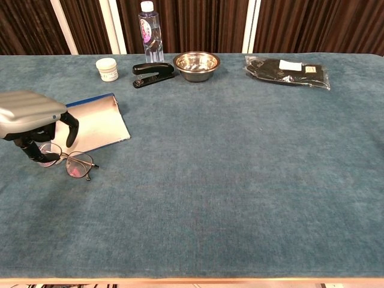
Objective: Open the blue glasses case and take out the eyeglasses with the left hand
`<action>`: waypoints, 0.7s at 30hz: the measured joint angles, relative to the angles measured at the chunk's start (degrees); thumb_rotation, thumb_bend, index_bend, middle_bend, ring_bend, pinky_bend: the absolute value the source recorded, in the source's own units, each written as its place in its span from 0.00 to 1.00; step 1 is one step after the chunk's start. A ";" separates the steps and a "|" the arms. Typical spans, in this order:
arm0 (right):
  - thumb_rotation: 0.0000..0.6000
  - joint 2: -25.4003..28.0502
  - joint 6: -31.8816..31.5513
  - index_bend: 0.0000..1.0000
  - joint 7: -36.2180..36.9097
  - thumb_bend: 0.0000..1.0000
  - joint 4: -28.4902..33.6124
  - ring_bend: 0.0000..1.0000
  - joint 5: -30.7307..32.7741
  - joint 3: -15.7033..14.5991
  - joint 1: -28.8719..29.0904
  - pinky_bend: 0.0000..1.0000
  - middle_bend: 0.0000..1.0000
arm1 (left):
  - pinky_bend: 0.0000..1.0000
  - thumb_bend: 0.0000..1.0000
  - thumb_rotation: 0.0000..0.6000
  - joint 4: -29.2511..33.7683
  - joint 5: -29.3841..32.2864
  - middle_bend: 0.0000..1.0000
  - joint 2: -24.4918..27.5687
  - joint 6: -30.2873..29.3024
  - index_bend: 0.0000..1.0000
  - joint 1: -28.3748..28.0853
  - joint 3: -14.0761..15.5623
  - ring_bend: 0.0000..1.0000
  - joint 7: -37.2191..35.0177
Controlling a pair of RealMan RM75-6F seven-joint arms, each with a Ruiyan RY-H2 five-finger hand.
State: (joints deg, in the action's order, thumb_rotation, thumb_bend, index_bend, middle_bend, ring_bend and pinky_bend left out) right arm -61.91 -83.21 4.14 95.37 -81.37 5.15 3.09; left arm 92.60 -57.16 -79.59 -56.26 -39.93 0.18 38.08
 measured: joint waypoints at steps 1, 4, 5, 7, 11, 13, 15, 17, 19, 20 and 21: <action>1.00 0.01 0.02 0.00 -0.01 0.14 0.03 0.00 0.02 0.00 0.01 0.24 0.00 | 0.98 0.32 1.00 -0.15 0.09 1.00 -0.14 0.06 0.49 -0.02 0.02 0.97 0.02; 1.00 0.01 0.01 0.00 0.03 0.14 0.02 0.00 0.03 0.00 -0.01 0.24 0.00 | 0.98 0.34 1.00 -0.38 0.24 1.00 -0.38 0.13 0.49 -0.07 -0.02 0.97 -0.04; 1.00 0.01 0.02 0.00 0.05 0.15 0.01 0.00 0.03 0.00 -0.01 0.24 0.00 | 0.98 0.34 1.00 -0.46 0.28 1.00 -0.51 0.13 0.49 -0.07 -0.06 0.97 -0.10; 1.00 0.03 0.03 0.00 0.07 0.15 0.03 0.00 0.03 0.02 0.01 0.24 0.00 | 0.98 0.34 1.00 -0.58 0.27 1.00 -0.86 0.12 0.49 -0.08 -0.13 0.97 -0.31; 1.00 0.07 0.03 0.00 0.01 0.15 0.11 0.00 0.11 0.08 0.03 0.24 0.00 | 0.98 0.34 1.00 -0.80 0.00 1.00 -1.23 0.23 0.49 -0.10 0.04 0.97 -0.41; 1.00 0.04 0.03 0.00 -0.01 0.15 0.07 0.00 0.11 0.05 0.01 0.24 0.00 | 0.98 0.35 1.00 -0.94 -0.06 1.00 -1.26 0.22 0.49 -0.09 0.09 0.97 -0.44; 1.00 0.03 0.01 0.00 -0.03 0.15 0.06 0.00 0.11 0.05 -0.01 0.24 0.00 | 0.98 0.35 1.00 -1.03 -0.02 1.00 -1.24 0.24 0.50 -0.08 0.08 0.97 -0.54; 1.00 0.03 0.02 0.00 -0.04 0.16 0.07 0.00 0.12 0.05 -0.01 0.24 0.00 | 0.98 0.35 1.00 -1.13 0.07 1.00 -1.17 0.24 0.50 -0.07 0.01 0.97 -0.65; 1.00 -0.01 -0.03 0.00 -0.06 0.16 0.02 0.00 0.08 0.02 -0.04 0.24 0.00 | 0.98 0.35 1.00 -1.28 0.14 1.00 -1.14 0.31 0.50 -0.05 -0.01 0.97 -0.80; 1.00 -0.02 -0.03 0.00 -0.07 0.16 0.01 0.00 0.08 0.02 -0.04 0.24 0.00 | 0.98 0.35 1.00 -1.32 0.15 1.00 -1.14 0.35 0.50 -0.05 0.00 0.97 -0.84; 1.00 -0.03 -0.04 0.00 -0.07 0.16 -0.01 0.00 0.06 0.00 -0.05 0.24 0.00 | 0.98 0.35 1.00 -1.37 0.14 1.00 -1.15 0.38 0.50 -0.05 0.02 0.97 -0.86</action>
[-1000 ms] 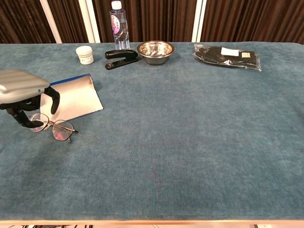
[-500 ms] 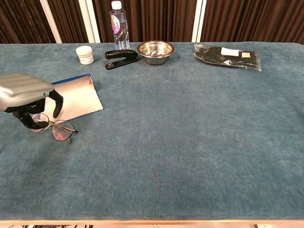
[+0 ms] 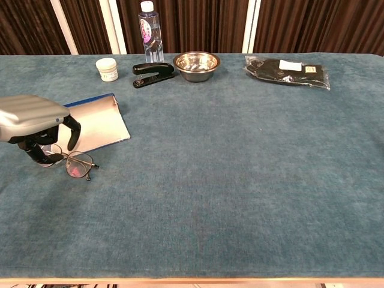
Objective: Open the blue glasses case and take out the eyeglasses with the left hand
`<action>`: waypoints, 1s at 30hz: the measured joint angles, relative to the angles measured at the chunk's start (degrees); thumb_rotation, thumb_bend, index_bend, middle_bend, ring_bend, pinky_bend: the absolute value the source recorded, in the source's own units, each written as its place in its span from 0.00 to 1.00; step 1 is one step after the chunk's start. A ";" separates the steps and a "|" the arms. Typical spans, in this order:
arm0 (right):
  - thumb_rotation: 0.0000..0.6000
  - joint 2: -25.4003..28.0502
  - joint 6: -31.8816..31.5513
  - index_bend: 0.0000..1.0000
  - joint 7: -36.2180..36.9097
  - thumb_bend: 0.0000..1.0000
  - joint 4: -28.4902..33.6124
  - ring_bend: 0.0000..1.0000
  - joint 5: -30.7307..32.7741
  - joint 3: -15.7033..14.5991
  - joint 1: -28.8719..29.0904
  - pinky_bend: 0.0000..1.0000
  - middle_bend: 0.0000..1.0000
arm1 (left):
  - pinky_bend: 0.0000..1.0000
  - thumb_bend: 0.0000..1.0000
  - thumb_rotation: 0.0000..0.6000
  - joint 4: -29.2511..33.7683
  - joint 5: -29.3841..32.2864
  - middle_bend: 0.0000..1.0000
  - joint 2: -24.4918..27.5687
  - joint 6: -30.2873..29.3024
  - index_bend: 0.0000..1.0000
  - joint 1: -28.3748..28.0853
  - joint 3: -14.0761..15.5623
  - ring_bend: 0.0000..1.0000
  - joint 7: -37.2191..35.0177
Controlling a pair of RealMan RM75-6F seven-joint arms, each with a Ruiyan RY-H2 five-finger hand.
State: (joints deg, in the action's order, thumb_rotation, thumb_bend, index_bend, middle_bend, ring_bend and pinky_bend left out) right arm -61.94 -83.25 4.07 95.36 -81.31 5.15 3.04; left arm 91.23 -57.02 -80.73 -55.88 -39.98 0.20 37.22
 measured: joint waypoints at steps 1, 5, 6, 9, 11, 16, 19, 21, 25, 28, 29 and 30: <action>1.00 -0.02 -0.03 0.00 0.00 0.16 -0.03 0.00 -0.02 0.00 -0.01 0.24 0.00 | 0.98 0.35 1.00 -0.08 -0.02 1.00 -0.03 0.05 0.50 0.00 0.03 0.97 -0.03; 1.00 -0.03 -0.04 0.00 0.00 0.16 -0.04 0.00 -0.02 0.01 -0.01 0.24 0.00 | 0.98 0.35 1.00 -0.26 -0.08 1.00 -0.31 0.23 0.50 0.05 0.17 0.97 -0.22; 1.00 -0.04 -0.04 0.00 0.00 0.16 -0.05 0.00 -0.03 0.00 -0.02 0.24 0.00 | 0.98 0.35 1.00 -0.31 -0.11 1.00 -0.39 0.26 0.50 0.05 0.21 0.97 -0.24; 1.00 -0.07 -0.09 0.00 0.10 0.16 -0.11 0.00 -0.05 -0.03 -0.07 0.24 0.00 | 0.98 0.35 1.00 -0.52 -0.26 1.00 -0.64 0.20 0.51 0.08 0.25 0.97 -0.28; 1.00 -0.09 -0.11 0.00 0.11 0.16 -0.15 0.00 -0.07 -0.04 -0.09 0.24 0.00 | 0.98 0.36 1.00 -0.62 -0.30 1.00 -0.67 0.18 0.51 0.06 0.21 0.97 -0.28; 1.00 -0.07 -0.09 0.00 0.11 0.16 -0.13 0.00 -0.06 -0.04 -0.08 0.24 0.00 | 0.98 0.36 1.00 -0.87 -0.10 1.00 -0.62 0.20 0.52 0.10 0.17 0.97 -0.34; 1.00 -0.04 -0.08 0.00 0.06 0.16 -0.07 0.00 -0.04 0.03 -0.04 0.24 0.00 | 0.98 0.36 1.00 -0.96 -0.01 1.00 -0.59 0.26 0.52 0.14 0.19 0.97 -0.41; 1.00 -0.04 -0.08 0.00 0.03 0.16 -0.07 0.00 -0.04 0.02 -0.04 0.24 0.00 | 0.98 0.36 1.00 -1.01 -0.02 1.00 -0.58 0.28 0.52 0.14 0.19 0.97 -0.45; 1.00 -0.04 -0.07 0.00 -0.03 0.16 -0.05 0.00 -0.02 0.03 -0.03 0.24 0.00 | 0.98 0.37 1.00 -1.20 -0.08 1.00 -0.65 0.31 0.52 0.16 0.13 0.97 -0.67; 1.00 -0.06 -0.08 0.00 -0.08 0.16 -0.03 0.00 0.00 0.04 -0.04 0.24 0.00 | 0.98 0.38 1.00 -1.36 -0.13 1.00 -0.75 0.37 0.53 0.15 0.08 0.97 -0.77; 1.00 -0.07 -0.08 0.00 -0.07 0.17 -0.04 0.00 0.00 0.02 -0.05 0.24 0.00 | 0.98 0.38 1.00 -1.41 -0.12 1.00 -0.79 0.39 0.53 0.15 0.08 0.97 -0.79; 1.00 -0.07 -0.09 0.00 -0.06 0.17 -0.06 0.00 -0.01 0.01 -0.07 0.24 0.00 | 0.98 0.38 1.00 -1.46 -0.11 1.00 -0.82 0.42 0.53 0.15 0.09 0.97 -0.78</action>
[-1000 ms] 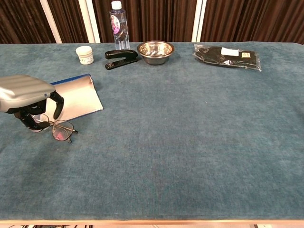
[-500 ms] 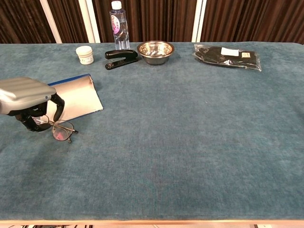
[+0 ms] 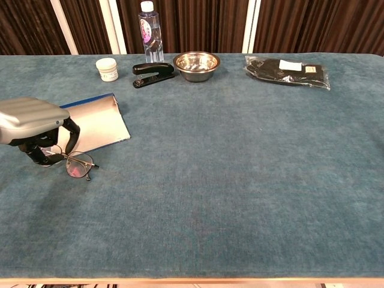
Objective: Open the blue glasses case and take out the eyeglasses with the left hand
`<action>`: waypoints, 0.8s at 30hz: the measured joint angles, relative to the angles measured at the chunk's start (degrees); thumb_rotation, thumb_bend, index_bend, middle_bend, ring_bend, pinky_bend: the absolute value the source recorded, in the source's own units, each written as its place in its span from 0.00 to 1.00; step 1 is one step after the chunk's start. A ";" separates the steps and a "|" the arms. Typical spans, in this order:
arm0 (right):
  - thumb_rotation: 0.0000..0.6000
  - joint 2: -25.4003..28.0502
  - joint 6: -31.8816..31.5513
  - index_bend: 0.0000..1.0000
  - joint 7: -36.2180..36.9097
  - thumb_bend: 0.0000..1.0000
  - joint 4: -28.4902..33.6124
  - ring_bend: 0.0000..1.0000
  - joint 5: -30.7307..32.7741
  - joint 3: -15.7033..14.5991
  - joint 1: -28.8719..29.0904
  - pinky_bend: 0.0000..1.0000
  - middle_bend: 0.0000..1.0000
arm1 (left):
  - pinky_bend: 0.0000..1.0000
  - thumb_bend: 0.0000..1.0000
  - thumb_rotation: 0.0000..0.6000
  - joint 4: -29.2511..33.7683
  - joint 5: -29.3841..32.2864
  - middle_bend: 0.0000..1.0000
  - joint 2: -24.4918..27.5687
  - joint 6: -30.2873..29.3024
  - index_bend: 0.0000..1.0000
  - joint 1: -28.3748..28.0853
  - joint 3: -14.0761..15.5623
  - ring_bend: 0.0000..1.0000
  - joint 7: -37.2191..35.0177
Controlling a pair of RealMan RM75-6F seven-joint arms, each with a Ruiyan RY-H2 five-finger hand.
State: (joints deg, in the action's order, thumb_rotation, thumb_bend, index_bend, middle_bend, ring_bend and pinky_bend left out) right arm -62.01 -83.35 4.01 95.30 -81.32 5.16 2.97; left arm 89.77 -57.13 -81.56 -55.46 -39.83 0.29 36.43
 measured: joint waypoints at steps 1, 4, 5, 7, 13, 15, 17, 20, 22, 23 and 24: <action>1.00 0.00 -0.04 0.00 0.02 0.17 -0.02 0.00 -0.03 0.00 -0.01 0.24 0.00 | 0.98 0.38 1.00 -0.08 0.01 1.00 -0.05 0.03 0.53 0.00 0.02 0.97 0.01; 1.00 0.02 0.00 0.00 0.04 0.17 -0.01 0.00 -0.01 0.00 -0.01 0.24 0.00 | 0.98 0.38 1.00 -0.27 0.02 1.00 -0.25 0.03 0.53 0.07 0.05 0.97 -0.08; 1.00 0.02 -0.01 0.00 0.06 0.17 0.00 0.00 -0.02 0.02 0.00 0.24 0.00 | 0.98 0.38 1.00 -0.28 0.01 1.00 -0.26 0.03 0.53 0.07 0.04 0.97 -0.08; 1.00 0.01 -0.01 0.00 0.06 0.17 -0.02 0.00 -0.04 -0.01 -0.02 0.24 0.00 | 0.98 0.38 1.00 -0.35 -0.04 1.00 -0.31 0.02 0.54 0.06 0.03 0.97 -0.08; 1.00 0.02 0.01 0.00 0.06 0.17 -0.01 0.00 -0.04 -0.02 -0.01 0.24 0.00 | 0.98 0.42 1.00 -0.47 -0.25 1.00 -0.45 0.00 0.55 0.11 0.01 0.97 -0.25; 1.00 0.01 0.01 0.00 0.05 0.17 -0.02 0.00 -0.05 -0.04 -0.02 0.24 0.00 | 0.98 0.42 1.00 -0.52 -0.33 1.00 -0.48 0.01 0.55 0.13 0.01 0.97 -0.34; 1.00 0.01 0.04 0.00 0.11 0.17 -0.01 0.00 -0.02 -0.05 -0.03 0.24 0.00 | 0.98 0.42 1.00 -0.60 -0.36 1.00 -0.55 0.02 0.56 0.19 0.04 0.97 -0.45; 1.00 0.10 0.12 0.00 0.10 0.17 0.13 0.00 0.04 0.02 0.03 0.24 0.00 | 0.98 0.42 1.00 -0.77 -0.42 1.00 -0.68 0.06 0.56 0.27 0.10 0.97 -0.55; 1.00 0.15 0.18 0.00 0.13 0.17 0.22 0.00 0.07 0.01 0.04 0.24 0.00 | 0.98 0.43 1.00 -0.85 -0.51 1.00 -0.73 0.05 0.56 0.29 0.08 0.97 -0.59; 1.00 0.18 0.21 0.00 0.13 0.17 0.25 0.00 0.09 0.02 0.05 0.24 0.00 | 0.98 0.44 1.00 -0.87 -0.54 1.00 -0.74 0.04 0.57 0.30 0.08 0.97 -0.61; 1.00 0.19 0.23 0.00 0.13 0.17 0.26 0.00 0.11 0.03 0.06 0.24 0.00 | 0.98 0.45 1.00 -0.87 -0.56 1.00 -0.75 0.04 0.57 0.30 0.07 0.97 -0.62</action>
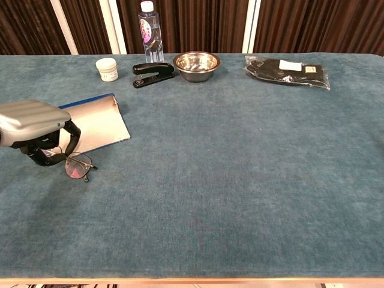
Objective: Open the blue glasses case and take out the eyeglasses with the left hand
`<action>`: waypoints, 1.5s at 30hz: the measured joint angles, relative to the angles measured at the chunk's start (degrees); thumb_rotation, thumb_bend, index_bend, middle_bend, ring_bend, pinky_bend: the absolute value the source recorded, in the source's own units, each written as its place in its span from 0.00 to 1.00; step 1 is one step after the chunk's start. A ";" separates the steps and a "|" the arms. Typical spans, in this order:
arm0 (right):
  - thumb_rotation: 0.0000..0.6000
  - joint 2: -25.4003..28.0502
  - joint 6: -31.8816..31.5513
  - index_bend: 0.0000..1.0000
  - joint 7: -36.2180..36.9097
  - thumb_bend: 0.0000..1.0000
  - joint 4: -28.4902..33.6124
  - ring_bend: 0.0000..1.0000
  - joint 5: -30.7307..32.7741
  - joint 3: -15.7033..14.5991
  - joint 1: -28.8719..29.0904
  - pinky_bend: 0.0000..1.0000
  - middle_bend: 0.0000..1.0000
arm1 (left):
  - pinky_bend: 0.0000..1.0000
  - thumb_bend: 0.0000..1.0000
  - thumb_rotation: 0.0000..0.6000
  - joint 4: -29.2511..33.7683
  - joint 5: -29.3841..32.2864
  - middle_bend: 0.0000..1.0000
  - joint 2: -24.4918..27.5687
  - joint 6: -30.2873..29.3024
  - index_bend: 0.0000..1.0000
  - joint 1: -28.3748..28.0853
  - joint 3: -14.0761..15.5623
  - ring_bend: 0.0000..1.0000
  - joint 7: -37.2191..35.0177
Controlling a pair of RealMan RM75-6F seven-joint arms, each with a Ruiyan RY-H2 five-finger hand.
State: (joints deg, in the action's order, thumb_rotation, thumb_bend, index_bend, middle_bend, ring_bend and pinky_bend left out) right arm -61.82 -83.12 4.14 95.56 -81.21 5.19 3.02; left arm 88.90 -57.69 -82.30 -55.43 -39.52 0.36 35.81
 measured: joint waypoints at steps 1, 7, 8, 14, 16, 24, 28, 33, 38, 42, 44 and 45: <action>1.00 0.00 0.00 0.00 0.01 0.17 0.01 0.00 0.01 -0.01 -0.01 0.24 0.00 | 0.98 0.46 1.00 0.00 -0.05 1.00 0.00 -0.02 0.57 0.01 -0.01 0.97 -0.02; 1.00 0.01 0.03 0.00 0.01 0.17 0.05 0.00 0.07 0.02 0.00 0.24 0.00 | 0.98 0.49 1.00 0.20 -0.48 1.00 0.09 -0.37 0.59 0.15 -0.14 0.97 -0.28; 1.00 0.02 0.03 0.00 0.03 0.17 0.06 0.00 0.07 0.02 0.00 0.24 0.00 | 0.98 0.49 1.00 0.26 -0.54 1.00 0.14 -0.41 0.59 0.17 -0.15 0.97 -0.30; 1.00 0.00 -0.03 0.00 0.06 0.17 0.02 0.00 0.01 0.00 -0.03 0.24 0.00 | 0.98 0.49 1.00 0.68 -0.80 1.00 0.38 -0.85 0.59 0.28 -0.36 0.97 -0.41; 1.00 0.08 0.09 0.00 0.03 0.17 0.16 0.00 0.14 0.10 0.06 0.24 0.00 | 0.98 0.49 1.00 1.08 -0.80 1.00 0.48 -1.43 0.59 0.31 -0.69 0.97 -0.30; 1.00 0.13 0.20 0.00 0.20 0.17 0.25 0.00 0.26 0.09 0.06 0.24 0.00 | 0.98 0.49 1.00 4.42 3.07 1.00 0.28 -4.21 0.60 0.02 -2.87 0.97 3.12; 1.00 0.16 0.32 0.00 0.36 0.17 0.24 0.00 0.31 0.08 0.08 0.24 0.00 | 0.98 0.49 1.00 5.68 6.48 1.00 -0.60 -5.29 0.60 -0.88 -4.46 0.97 5.84; 1.00 0.22 0.58 0.00 0.61 0.17 0.28 0.00 0.50 0.07 0.11 0.24 0.00 | 0.98 0.50 1.00 6.25 10.89 1.00 -2.62 -6.63 0.60 -2.26 -6.37 0.97 8.38; 1.00 0.31 0.76 0.00 1.04 0.17 0.28 0.00 0.65 0.06 0.10 0.24 0.00 | 0.98 0.51 1.00 6.08 17.50 1.00 -5.98 -8.32 0.60 -4.42 -8.99 0.97 11.73; 1.00 0.40 0.93 0.00 1.41 0.17 0.24 0.00 0.72 0.03 0.10 0.24 0.00 | 0.98 0.51 1.00 5.49 21.55 1.00 -9.31 -9.93 0.61 -6.97 -11.00 0.97 15.07; 1.00 0.45 1.02 0.00 1.63 0.17 0.19 0.00 0.73 0.00 0.10 0.24 0.00 | 0.98 0.51 1.00 5.07 22.94 1.00 -11.10 -10.92 0.61 -8.35 -12.02 0.97 16.58; 1.00 0.47 1.03 0.00 1.73 0.18 0.16 0.00 0.71 -0.01 0.09 0.24 0.00 | 0.98 0.51 1.00 4.91 23.55 1.00 -11.80 -11.33 0.61 -8.86 -12.48 0.97 16.96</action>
State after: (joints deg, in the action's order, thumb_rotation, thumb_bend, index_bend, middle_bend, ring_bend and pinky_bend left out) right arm -61.35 -82.09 5.87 95.73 -80.50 5.18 3.12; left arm 93.81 -34.14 -94.11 -66.75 -48.39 -12.12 52.78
